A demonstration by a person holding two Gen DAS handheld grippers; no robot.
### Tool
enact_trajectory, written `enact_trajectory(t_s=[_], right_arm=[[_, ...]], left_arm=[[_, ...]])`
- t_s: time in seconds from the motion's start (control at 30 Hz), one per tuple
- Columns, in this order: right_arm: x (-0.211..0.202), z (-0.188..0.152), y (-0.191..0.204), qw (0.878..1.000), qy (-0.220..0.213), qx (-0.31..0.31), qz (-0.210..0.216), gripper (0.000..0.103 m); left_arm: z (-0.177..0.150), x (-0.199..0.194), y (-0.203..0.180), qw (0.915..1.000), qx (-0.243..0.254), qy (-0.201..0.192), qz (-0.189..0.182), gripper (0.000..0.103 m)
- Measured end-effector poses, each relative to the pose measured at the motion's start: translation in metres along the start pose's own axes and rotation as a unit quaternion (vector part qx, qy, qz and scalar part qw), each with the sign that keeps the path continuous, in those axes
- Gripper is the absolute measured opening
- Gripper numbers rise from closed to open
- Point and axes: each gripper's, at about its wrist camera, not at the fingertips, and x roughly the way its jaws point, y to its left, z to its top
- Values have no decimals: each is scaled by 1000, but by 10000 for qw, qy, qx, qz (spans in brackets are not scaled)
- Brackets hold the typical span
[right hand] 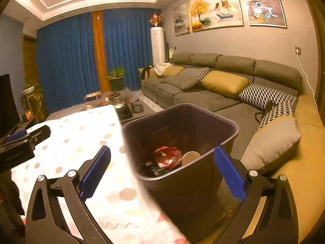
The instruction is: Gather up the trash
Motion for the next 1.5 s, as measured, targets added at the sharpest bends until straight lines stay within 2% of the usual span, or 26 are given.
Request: enact_trajectory(t_s=[0.2,0.37,0.63,1.0,1.5], right_arm=[[-39,-10,23,9998,-121,-19,177,97],[-71,-22,34,9997,-146,-24,216,97],[-118,-35,46,9989,-343,-192,254,97],[-158,-41,62,9966,-622,-375,384,97],[-163,-40,70,9960,-672,-403,439,97]], left_arm=[[-18,-64,28,9990,-170,-154,386,97],[-41,-102,45,9970,-290,-163,703,97],[-69,-154,63,9960,-422,-218,762,97],[-77,-190,73,9959,-484,-382,667,97],[-77,-202,78,9956,-571,-445,598,97]])
